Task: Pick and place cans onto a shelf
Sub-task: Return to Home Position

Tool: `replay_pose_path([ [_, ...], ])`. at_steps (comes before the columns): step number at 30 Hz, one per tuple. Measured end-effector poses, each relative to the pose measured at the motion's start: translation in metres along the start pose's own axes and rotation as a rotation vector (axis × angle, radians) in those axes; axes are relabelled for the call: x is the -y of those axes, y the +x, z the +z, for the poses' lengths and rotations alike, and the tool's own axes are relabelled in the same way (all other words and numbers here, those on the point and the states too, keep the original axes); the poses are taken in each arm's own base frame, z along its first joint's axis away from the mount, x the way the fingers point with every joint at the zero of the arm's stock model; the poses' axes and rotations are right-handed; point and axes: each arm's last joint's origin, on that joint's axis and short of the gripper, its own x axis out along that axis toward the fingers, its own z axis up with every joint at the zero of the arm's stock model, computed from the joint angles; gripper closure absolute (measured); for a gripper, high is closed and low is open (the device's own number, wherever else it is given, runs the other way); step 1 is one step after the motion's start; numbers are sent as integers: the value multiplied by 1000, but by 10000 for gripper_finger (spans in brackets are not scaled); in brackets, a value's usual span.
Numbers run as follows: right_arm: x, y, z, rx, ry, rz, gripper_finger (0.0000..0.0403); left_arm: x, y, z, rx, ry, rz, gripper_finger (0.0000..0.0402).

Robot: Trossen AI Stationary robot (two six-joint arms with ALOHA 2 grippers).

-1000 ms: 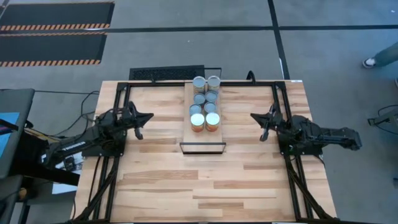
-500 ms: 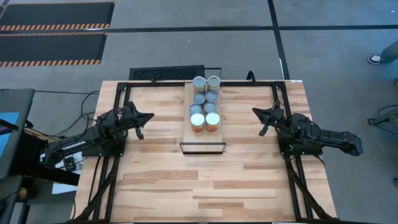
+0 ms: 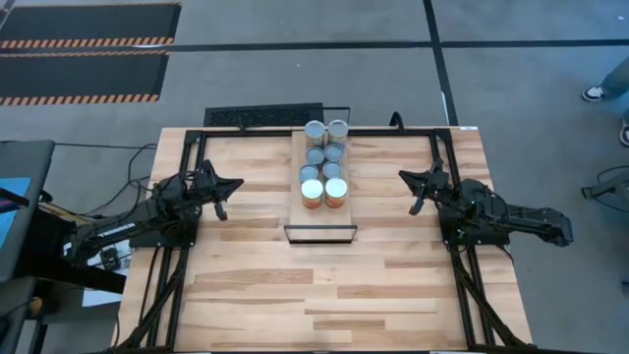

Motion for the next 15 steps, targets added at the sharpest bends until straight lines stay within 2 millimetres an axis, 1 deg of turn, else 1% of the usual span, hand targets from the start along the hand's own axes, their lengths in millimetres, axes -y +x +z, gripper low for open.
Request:
replay_pose_path([
  [15, 0, 0, 0, 0, 1, 0, 361, 0, 0, 0, 0, -6, 0, 401],
])
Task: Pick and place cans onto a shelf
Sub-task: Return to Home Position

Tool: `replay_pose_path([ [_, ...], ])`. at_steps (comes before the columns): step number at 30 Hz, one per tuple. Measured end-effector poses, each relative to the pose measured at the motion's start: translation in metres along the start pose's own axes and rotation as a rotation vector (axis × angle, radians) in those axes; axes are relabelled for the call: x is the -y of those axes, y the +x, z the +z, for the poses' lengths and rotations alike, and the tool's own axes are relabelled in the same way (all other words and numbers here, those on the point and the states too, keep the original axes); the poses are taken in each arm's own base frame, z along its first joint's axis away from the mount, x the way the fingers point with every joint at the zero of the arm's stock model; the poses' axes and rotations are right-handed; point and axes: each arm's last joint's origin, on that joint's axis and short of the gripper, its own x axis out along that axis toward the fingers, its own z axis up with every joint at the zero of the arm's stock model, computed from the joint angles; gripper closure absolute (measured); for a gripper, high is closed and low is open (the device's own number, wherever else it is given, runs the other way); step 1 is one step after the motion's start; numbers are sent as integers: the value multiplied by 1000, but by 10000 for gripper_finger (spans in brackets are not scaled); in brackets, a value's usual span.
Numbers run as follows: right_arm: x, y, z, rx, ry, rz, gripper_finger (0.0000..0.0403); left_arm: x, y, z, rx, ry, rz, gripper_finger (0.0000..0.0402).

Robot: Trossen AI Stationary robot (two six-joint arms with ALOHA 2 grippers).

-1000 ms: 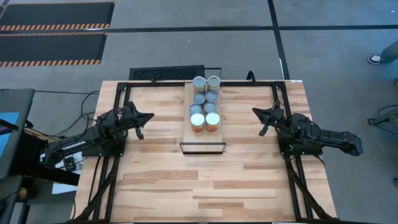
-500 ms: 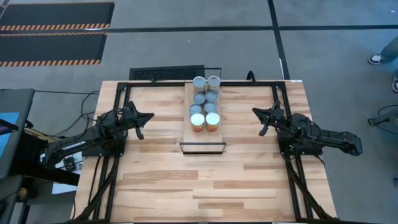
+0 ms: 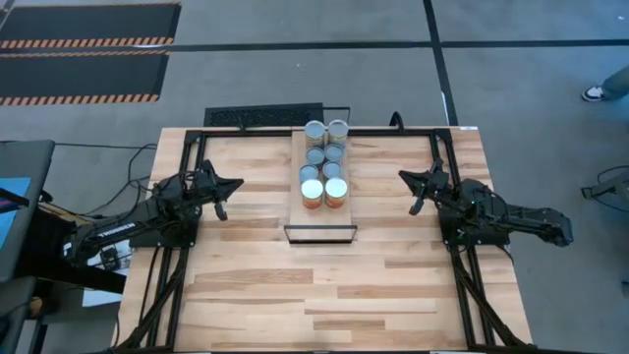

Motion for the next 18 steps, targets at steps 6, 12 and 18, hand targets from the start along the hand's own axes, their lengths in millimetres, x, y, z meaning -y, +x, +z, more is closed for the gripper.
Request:
replay_pose_path([
  [6, 0, 0, 0, 0, 0, 0, 361, 0, 0, 0, 0, 1, 0, 401],
  [12, 0, 0, 0, 0, 0, 0, 361, 0, 0, 0, 0, -1, 0, 401],
  [18, 0, 0, 0, 0, 0, 0, 361, 0, 0, 0, 0, 0, 0, 401],
])
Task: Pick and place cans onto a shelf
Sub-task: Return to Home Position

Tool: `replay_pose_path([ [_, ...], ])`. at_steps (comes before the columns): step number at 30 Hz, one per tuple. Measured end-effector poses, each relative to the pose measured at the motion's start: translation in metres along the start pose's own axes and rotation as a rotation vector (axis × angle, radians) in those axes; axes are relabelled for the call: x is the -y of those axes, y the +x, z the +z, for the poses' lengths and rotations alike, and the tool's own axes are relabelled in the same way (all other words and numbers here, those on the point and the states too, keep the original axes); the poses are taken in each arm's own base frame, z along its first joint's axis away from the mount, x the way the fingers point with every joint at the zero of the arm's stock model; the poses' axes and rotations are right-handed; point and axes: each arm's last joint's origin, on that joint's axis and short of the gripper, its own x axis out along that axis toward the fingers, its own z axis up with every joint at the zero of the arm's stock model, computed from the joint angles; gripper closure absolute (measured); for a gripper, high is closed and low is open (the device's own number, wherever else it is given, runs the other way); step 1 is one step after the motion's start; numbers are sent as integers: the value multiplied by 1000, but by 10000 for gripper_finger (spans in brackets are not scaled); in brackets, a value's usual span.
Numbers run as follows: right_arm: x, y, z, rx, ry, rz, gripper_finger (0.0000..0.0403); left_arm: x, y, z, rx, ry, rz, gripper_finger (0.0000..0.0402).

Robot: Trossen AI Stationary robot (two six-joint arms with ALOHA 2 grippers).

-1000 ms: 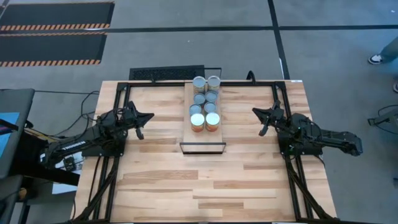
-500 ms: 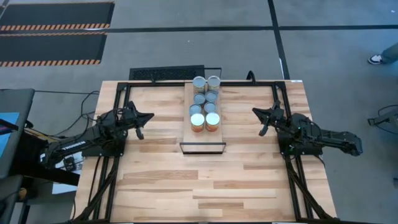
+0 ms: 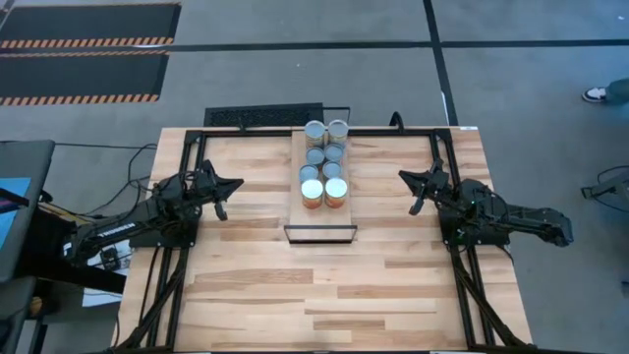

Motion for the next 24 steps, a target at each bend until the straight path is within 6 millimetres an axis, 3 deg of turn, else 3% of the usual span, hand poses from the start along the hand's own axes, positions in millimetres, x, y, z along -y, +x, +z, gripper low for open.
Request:
replay_pose_path([
  [24, 0, 0, 0, 0, 0, 0, 361, 0, 0, 0, 0, 5, 0, 401],
])
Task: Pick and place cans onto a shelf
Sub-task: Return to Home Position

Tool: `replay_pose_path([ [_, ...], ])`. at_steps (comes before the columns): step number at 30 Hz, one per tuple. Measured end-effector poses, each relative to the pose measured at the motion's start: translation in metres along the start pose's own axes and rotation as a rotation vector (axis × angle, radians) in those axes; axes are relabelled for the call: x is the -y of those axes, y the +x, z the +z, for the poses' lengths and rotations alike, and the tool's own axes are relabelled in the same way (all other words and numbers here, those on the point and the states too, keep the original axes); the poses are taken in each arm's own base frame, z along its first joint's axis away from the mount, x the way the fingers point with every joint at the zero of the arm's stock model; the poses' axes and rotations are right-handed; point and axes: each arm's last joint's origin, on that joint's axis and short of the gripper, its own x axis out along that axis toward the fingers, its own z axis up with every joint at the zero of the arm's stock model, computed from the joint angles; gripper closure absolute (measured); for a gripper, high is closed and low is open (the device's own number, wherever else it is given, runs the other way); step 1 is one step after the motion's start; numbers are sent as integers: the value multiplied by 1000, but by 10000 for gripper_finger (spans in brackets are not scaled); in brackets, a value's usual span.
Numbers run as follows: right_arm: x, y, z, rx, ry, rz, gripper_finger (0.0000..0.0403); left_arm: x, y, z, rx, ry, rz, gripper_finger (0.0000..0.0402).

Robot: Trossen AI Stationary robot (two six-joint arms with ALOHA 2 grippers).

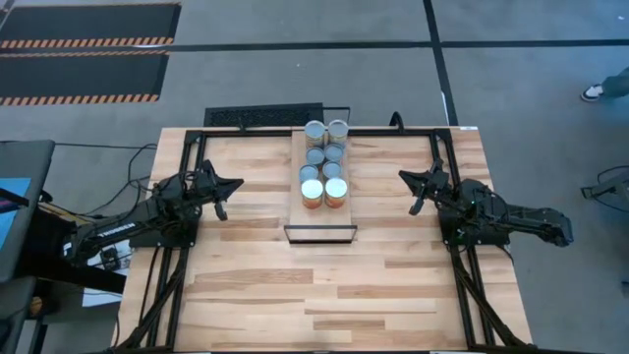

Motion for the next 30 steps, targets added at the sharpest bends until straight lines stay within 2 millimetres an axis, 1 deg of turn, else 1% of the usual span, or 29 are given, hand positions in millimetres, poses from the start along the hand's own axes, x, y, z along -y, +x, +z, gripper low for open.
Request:
replay_pose_path([
  [30, 0, 0, 0, -1, 0, 0, 361, 0, 0, 0, 0, -5, 0, 401],
])
